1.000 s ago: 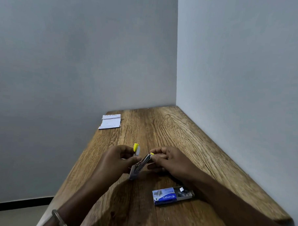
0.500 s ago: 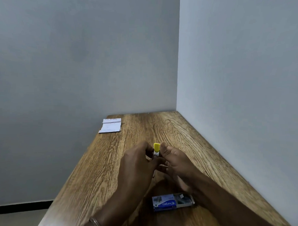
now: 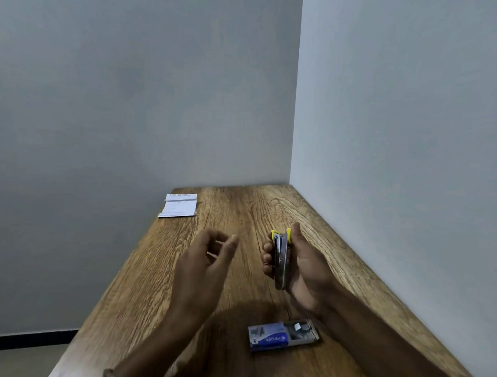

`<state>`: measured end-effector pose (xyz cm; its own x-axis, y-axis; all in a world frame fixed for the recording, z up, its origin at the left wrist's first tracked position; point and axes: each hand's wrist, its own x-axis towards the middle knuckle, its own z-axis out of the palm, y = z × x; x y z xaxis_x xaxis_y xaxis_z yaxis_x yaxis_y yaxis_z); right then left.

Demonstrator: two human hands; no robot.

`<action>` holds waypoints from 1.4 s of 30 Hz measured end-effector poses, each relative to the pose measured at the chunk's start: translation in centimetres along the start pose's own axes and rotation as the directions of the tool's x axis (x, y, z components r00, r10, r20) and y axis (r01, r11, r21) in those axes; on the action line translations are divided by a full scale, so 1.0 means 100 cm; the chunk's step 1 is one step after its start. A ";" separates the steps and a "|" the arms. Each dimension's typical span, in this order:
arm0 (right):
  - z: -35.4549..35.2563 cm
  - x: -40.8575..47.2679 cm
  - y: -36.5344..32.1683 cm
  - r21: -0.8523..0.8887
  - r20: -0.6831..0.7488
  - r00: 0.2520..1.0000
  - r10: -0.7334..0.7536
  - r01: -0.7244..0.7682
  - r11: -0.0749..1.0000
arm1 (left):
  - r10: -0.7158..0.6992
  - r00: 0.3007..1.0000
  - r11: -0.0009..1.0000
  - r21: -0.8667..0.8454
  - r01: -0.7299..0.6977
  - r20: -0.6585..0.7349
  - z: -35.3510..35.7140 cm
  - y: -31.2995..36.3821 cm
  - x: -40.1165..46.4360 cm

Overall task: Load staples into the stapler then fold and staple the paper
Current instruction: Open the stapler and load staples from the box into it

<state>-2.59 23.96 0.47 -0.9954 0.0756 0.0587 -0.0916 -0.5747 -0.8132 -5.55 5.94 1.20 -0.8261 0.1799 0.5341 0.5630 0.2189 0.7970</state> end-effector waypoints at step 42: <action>-0.021 0.033 -0.015 -0.942 0.305 0.952 0.003 0.302 -0.148 | -0.305 0.952 0.951 -0.057 0.303 -0.031 -0.014 -0.034 0.004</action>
<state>-5.70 26.82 0.66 -0.9567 -0.1782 0.2301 -0.2609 0.8754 -0.4069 -7.79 3.92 -0.87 -0.9589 0.0742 0.2740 0.2836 0.2084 0.9360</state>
